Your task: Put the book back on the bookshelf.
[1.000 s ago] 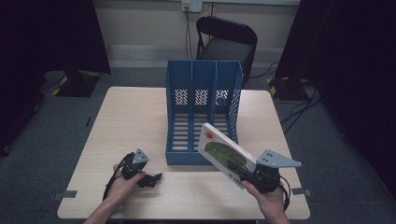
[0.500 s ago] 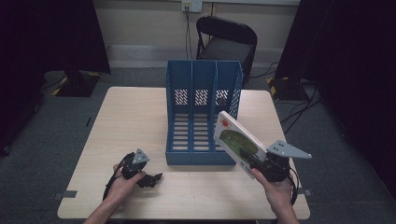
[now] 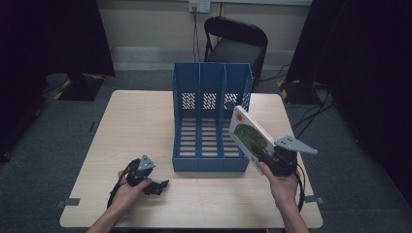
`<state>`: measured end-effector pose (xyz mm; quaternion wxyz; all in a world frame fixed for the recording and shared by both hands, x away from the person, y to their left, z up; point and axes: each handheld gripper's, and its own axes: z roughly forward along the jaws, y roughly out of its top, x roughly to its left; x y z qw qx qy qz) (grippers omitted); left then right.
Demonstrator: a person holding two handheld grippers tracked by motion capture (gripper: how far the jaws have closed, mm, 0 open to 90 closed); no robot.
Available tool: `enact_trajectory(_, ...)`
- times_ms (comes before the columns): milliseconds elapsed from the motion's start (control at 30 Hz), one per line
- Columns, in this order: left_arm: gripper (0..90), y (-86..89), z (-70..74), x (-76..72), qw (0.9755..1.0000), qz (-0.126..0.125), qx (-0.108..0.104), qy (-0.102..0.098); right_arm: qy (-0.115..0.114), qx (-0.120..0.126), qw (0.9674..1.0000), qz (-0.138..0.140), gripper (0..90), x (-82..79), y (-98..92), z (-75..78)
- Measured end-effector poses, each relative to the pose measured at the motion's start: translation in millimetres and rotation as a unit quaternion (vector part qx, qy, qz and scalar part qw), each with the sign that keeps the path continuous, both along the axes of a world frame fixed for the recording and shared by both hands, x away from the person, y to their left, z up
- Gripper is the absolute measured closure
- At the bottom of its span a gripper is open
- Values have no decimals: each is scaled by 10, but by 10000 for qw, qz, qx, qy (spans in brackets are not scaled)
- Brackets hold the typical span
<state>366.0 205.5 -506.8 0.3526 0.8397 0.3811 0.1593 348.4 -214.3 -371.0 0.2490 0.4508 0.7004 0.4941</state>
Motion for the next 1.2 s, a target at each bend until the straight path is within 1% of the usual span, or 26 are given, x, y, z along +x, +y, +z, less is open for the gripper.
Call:
enact_trajectory(167,5,1,1,0,10000,0,3,1,60,-57,9999,-75,768,102,41,8)
enact_trajectory(267,5,1,0,0,10000,1,1,0,73,-121,9997,-181,768,142,72,2)
enact_trajectory(333,5,1,1,0,10000,0,2,1,115,-184,9993,-298,768,182,99,-8)
enact_trajectory(433,5,1,1,0,10000,-1,2,1,182,-226,9989,-377,768,245,137,-44)
enact_trajectory(533,5,1,1,0,10000,-2,3,1,201,-231,9985,-464,768,297,173,-76)
enact_trajectory(600,5,1,1,0,10000,0,1,2,197,-281,9980,-535,768,346,219,-96)
enact_trajectory(800,5,1,0,0,10000,0,2,0,197,-304,9969,-705,768,450,333,-115)
enact_trajectory(1033,5,1,1,0,10000,-1,2,1,198,-347,9960,-793,768,588,458,-158)
enact_trajectory(1133,5,1,1,0,10000,-1,1,1,163,-344,9961,-795,768,649,492,-185)
enact_trajectory(1200,5,1,1,0,10000,-1,1,2,111,-319,9966,-746,768,691,503,-217)
